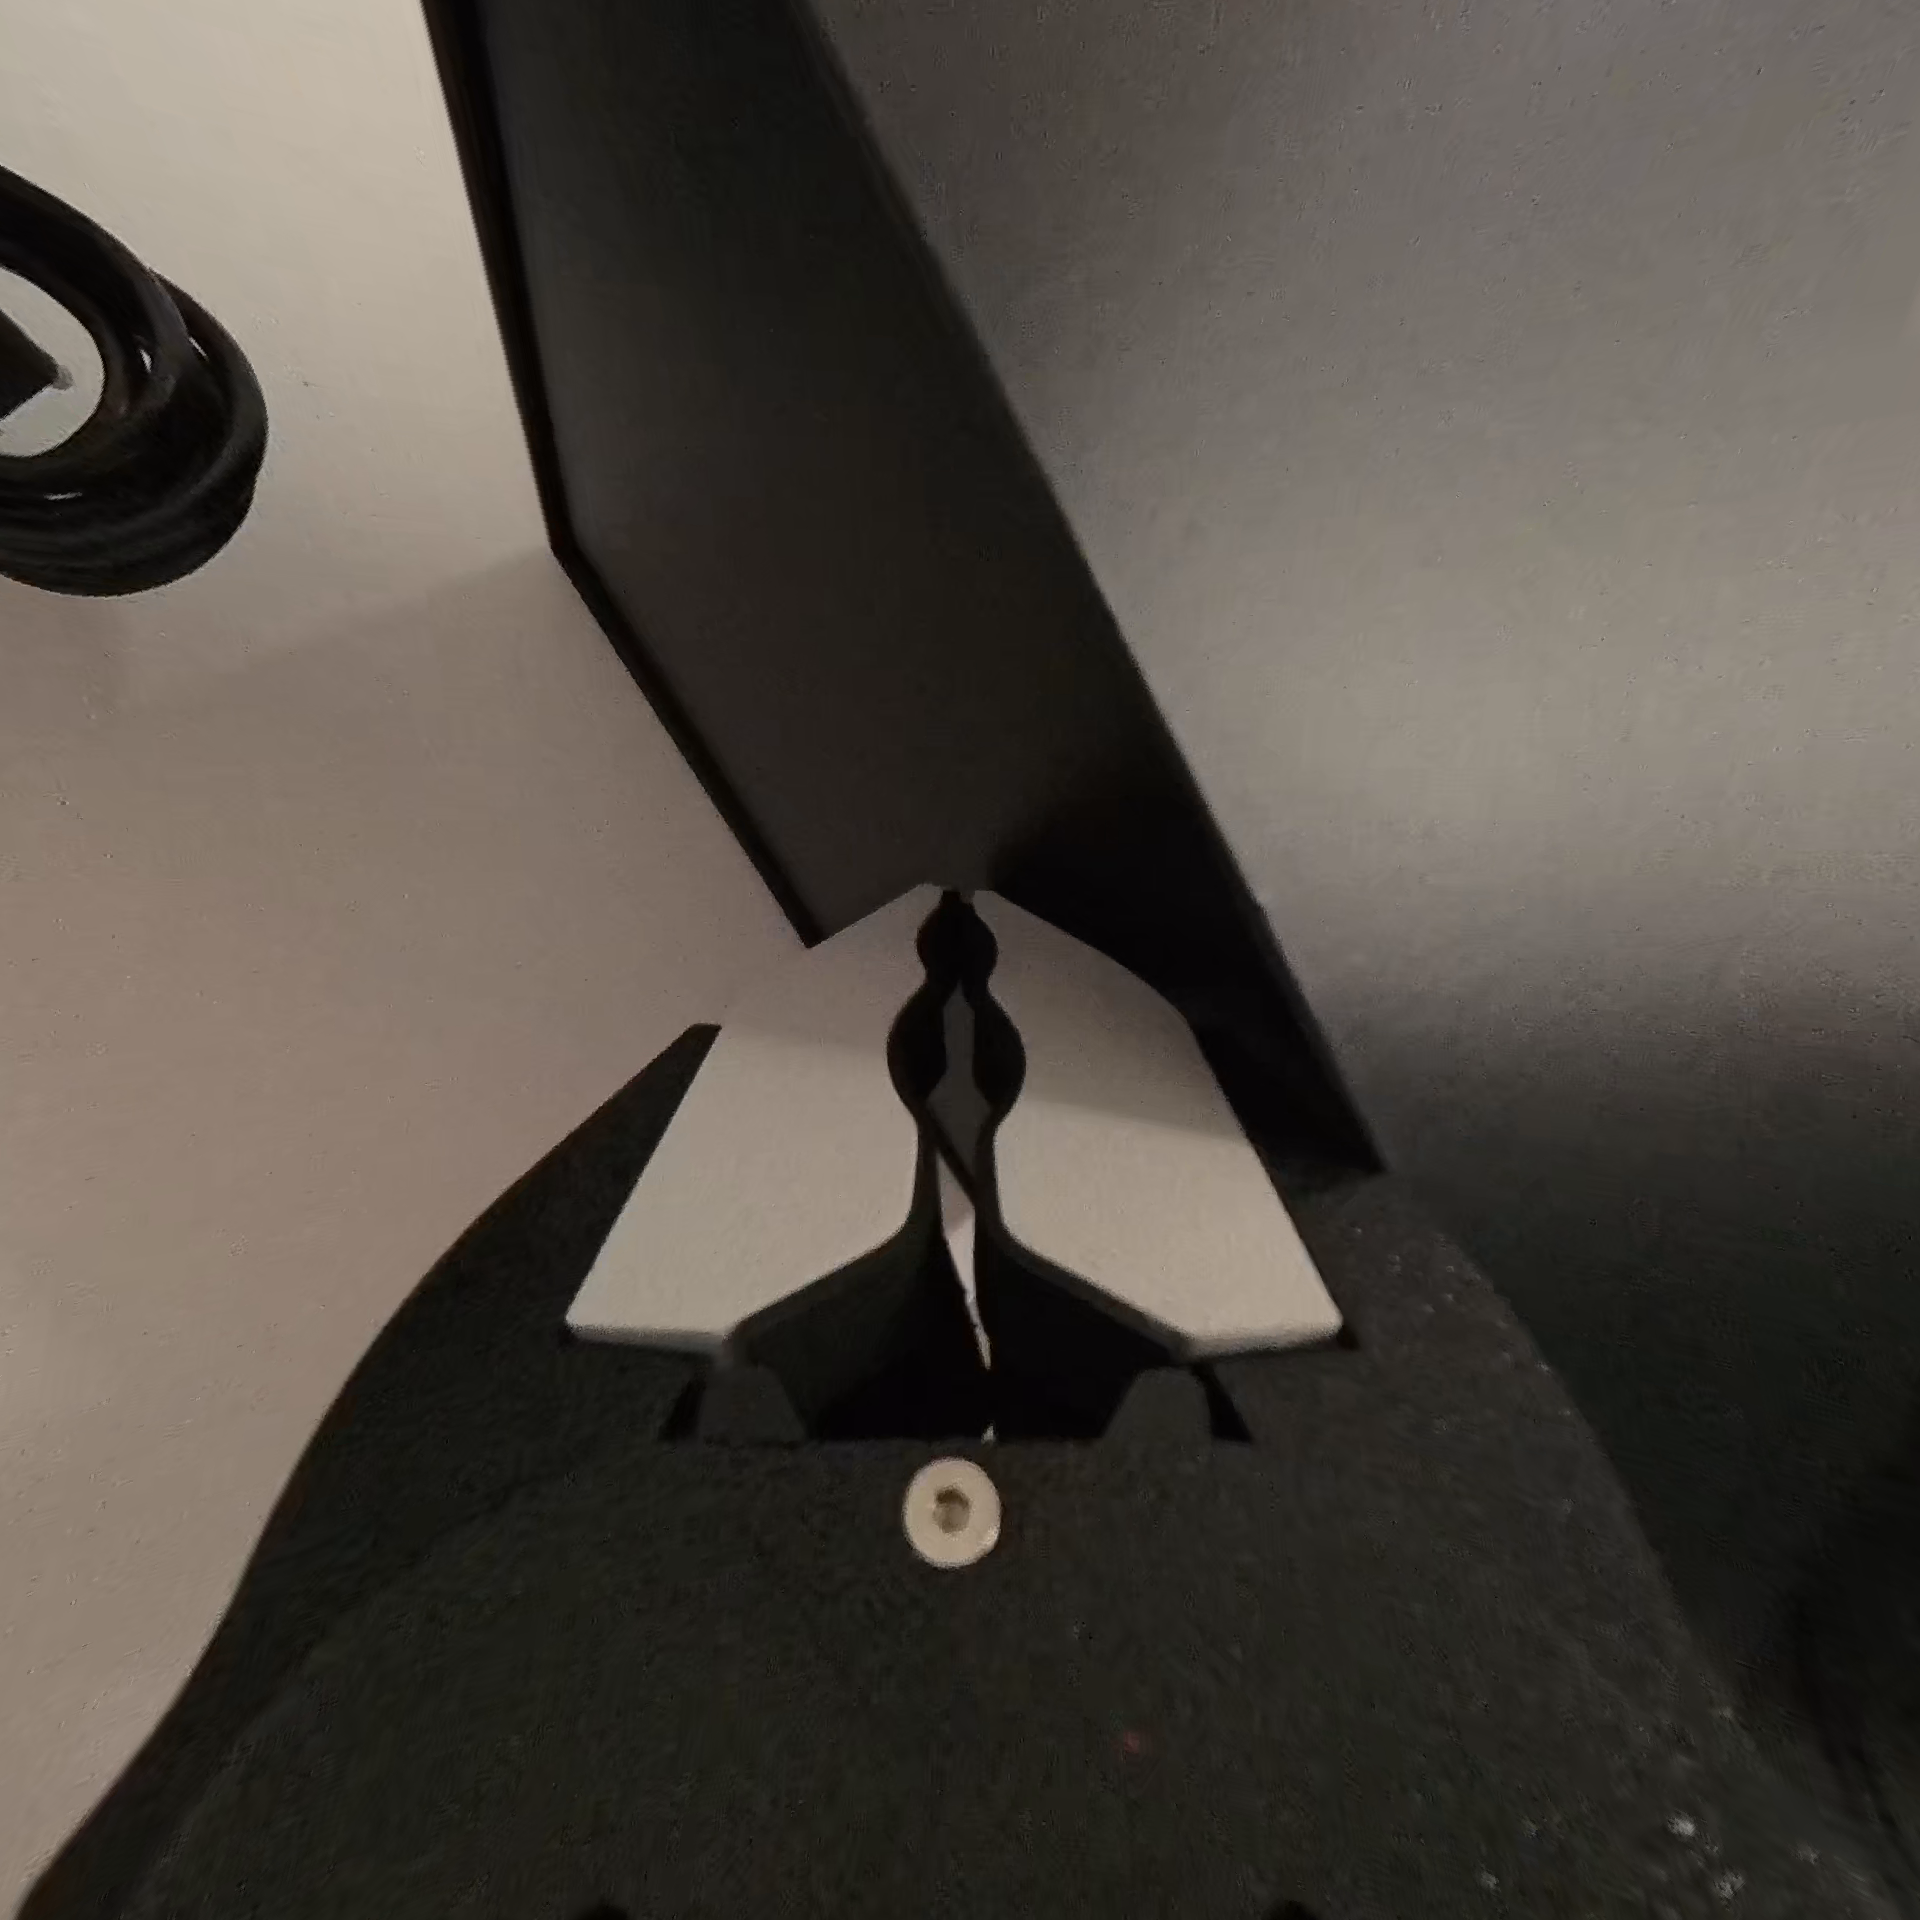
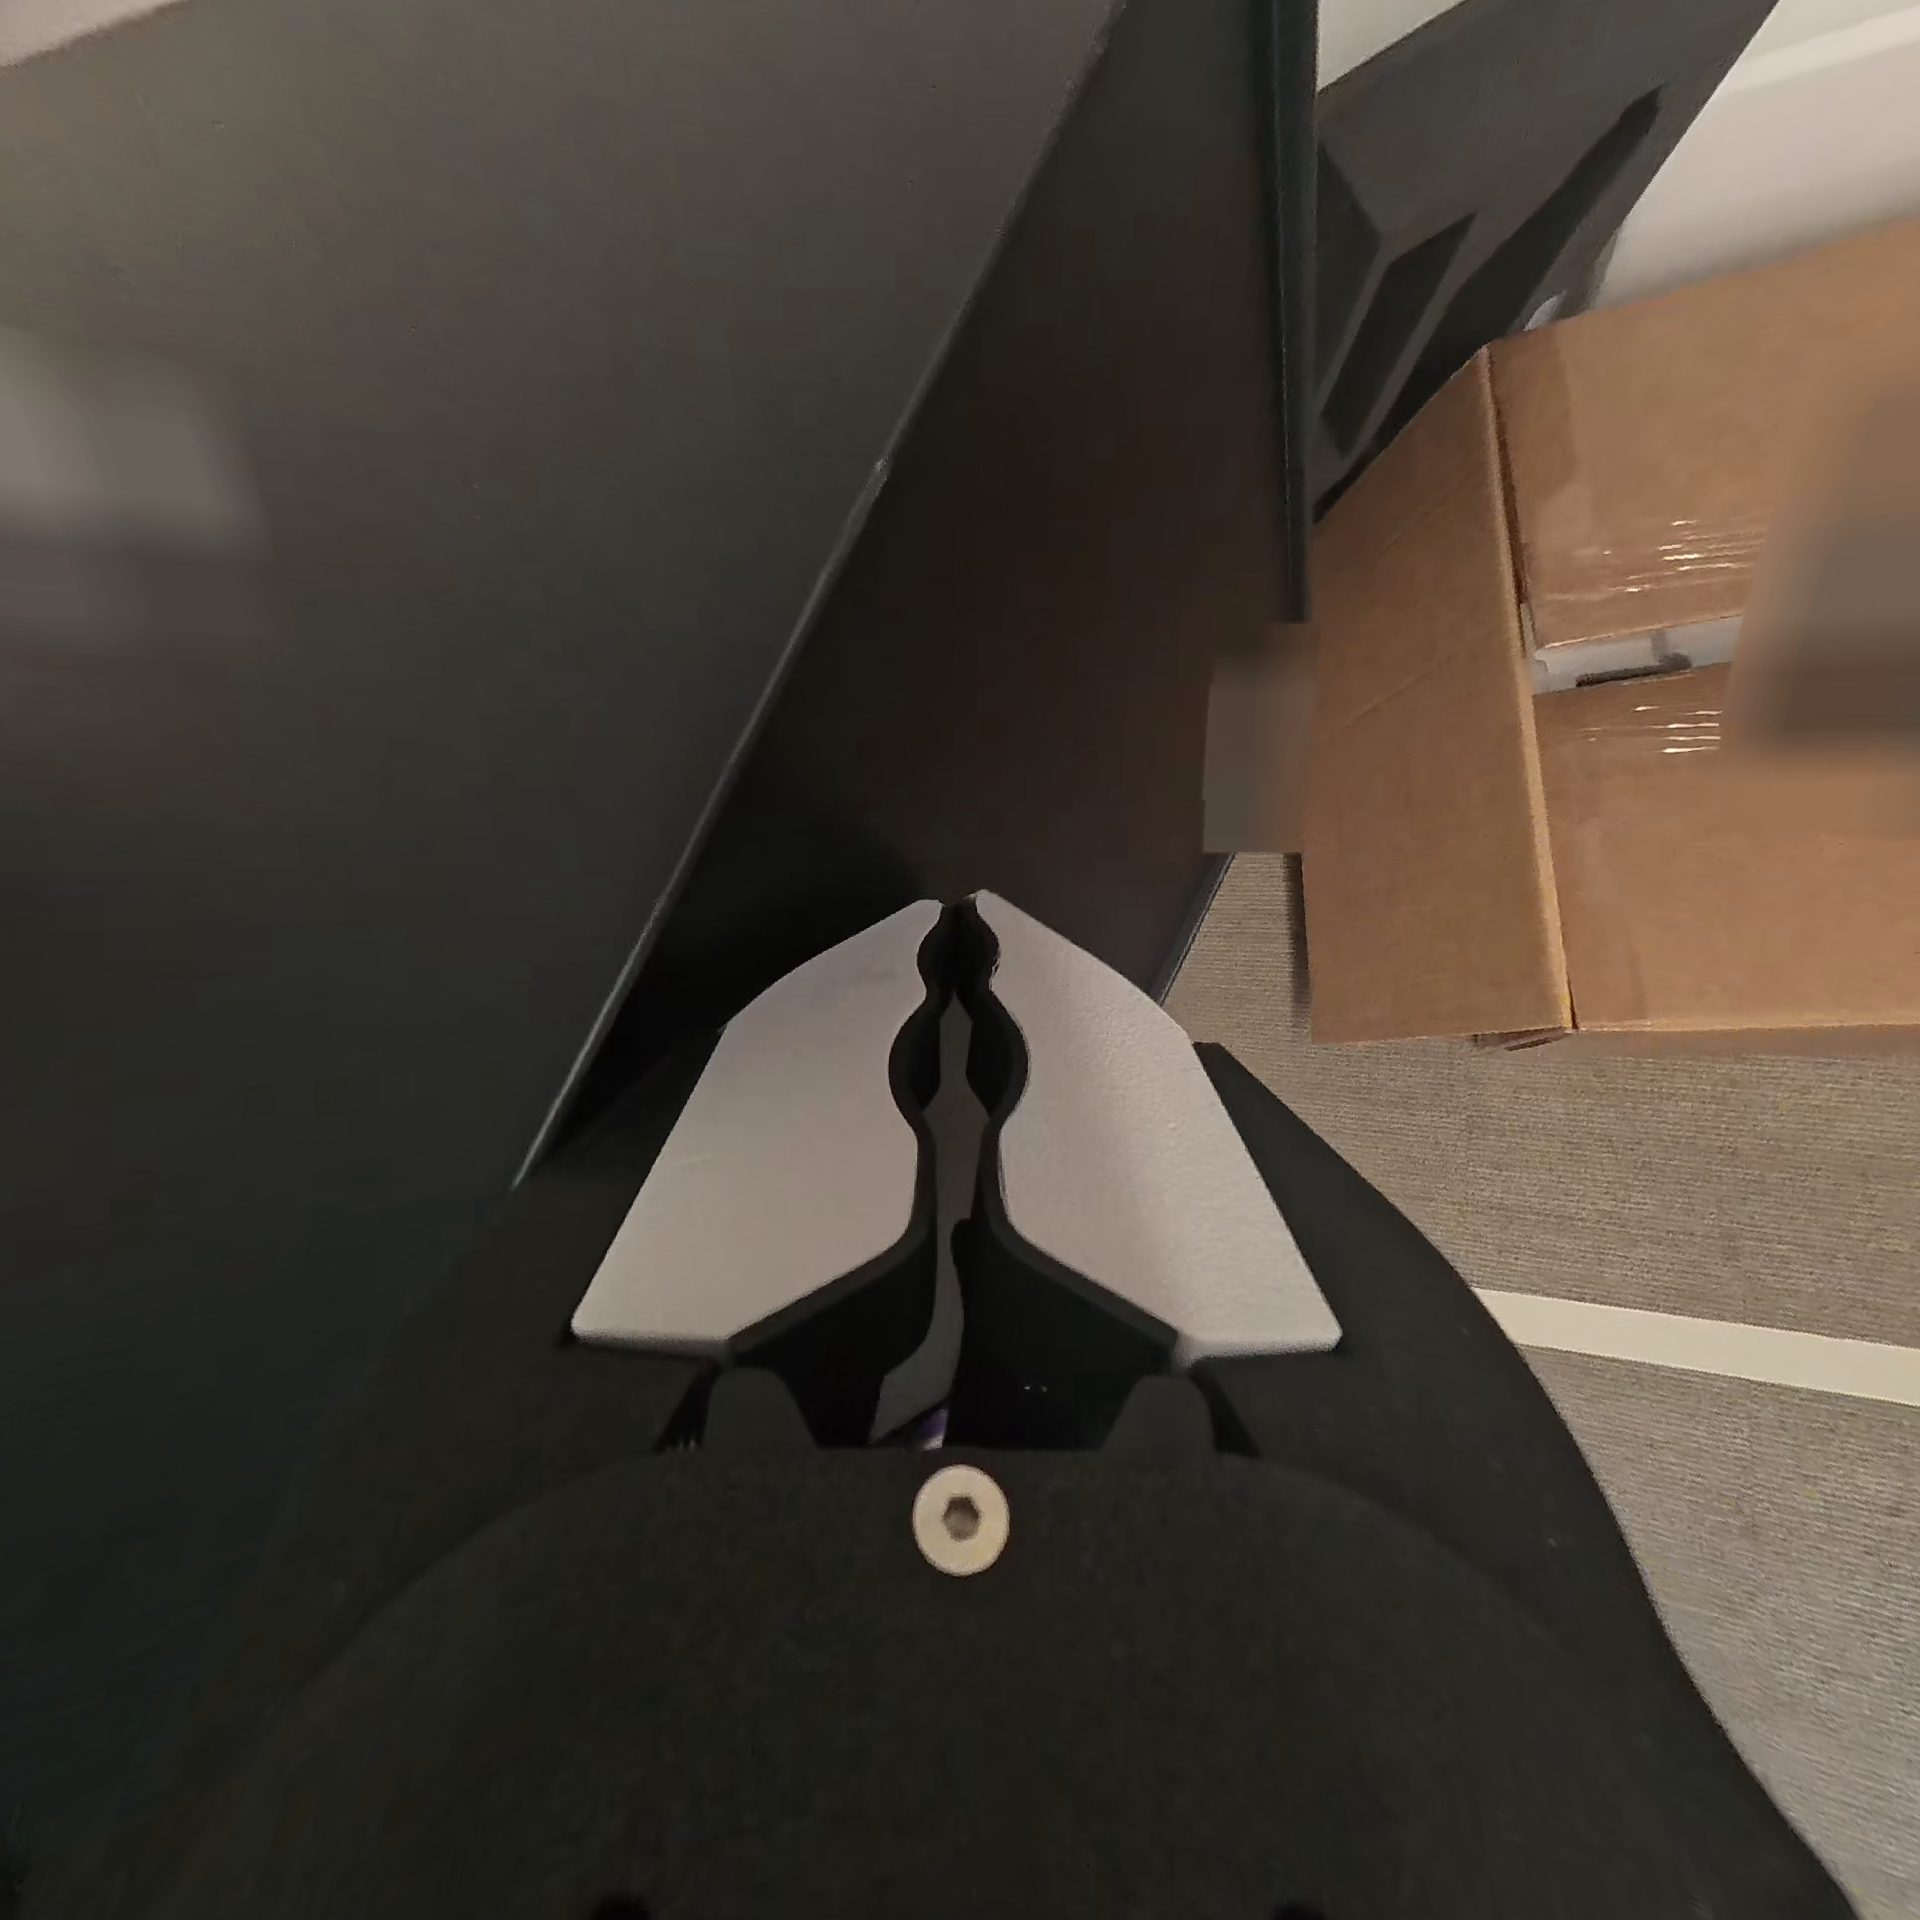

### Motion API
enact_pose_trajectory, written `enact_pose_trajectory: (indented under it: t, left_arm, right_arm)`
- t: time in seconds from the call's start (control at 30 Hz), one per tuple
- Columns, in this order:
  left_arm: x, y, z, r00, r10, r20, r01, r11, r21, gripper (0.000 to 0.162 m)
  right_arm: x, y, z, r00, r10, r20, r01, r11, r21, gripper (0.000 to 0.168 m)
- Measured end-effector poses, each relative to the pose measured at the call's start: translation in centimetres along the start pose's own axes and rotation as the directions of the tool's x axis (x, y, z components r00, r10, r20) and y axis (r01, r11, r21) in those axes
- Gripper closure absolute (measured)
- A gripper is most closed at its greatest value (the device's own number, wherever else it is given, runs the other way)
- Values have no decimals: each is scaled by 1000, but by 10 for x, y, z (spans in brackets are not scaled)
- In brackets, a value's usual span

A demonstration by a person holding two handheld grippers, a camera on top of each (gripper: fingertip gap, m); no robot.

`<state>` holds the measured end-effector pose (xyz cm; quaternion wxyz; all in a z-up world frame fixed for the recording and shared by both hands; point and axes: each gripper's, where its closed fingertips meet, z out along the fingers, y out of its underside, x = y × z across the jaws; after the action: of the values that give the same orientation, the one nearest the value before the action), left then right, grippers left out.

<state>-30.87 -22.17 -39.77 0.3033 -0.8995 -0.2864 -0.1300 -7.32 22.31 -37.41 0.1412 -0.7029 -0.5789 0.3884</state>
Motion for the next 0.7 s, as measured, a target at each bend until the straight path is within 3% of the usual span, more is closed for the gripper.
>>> enact_pose_trajectory:
  t: [0.2, 0.37, 0.7]
  left_arm:
    - [5, -11, -8, 1000, -15, -4, 16, 999, 44, 162]
    - [20, -30, -7, 998, 53, -14, -52, 998, 41, 162]
    - [80, -118, 44, 975, 204, -88, -201, 979, 44, 162]
  right_arm:
    - [-5, -16, -9, 1000, -14, -9, 15, 998, 56, 168]
    - [1, -23, -31, 999, -24, -33, 26, 997, 78, 168]
    - [52, -12, -117, 987, -1, -161, 22, 992, 128, 168]
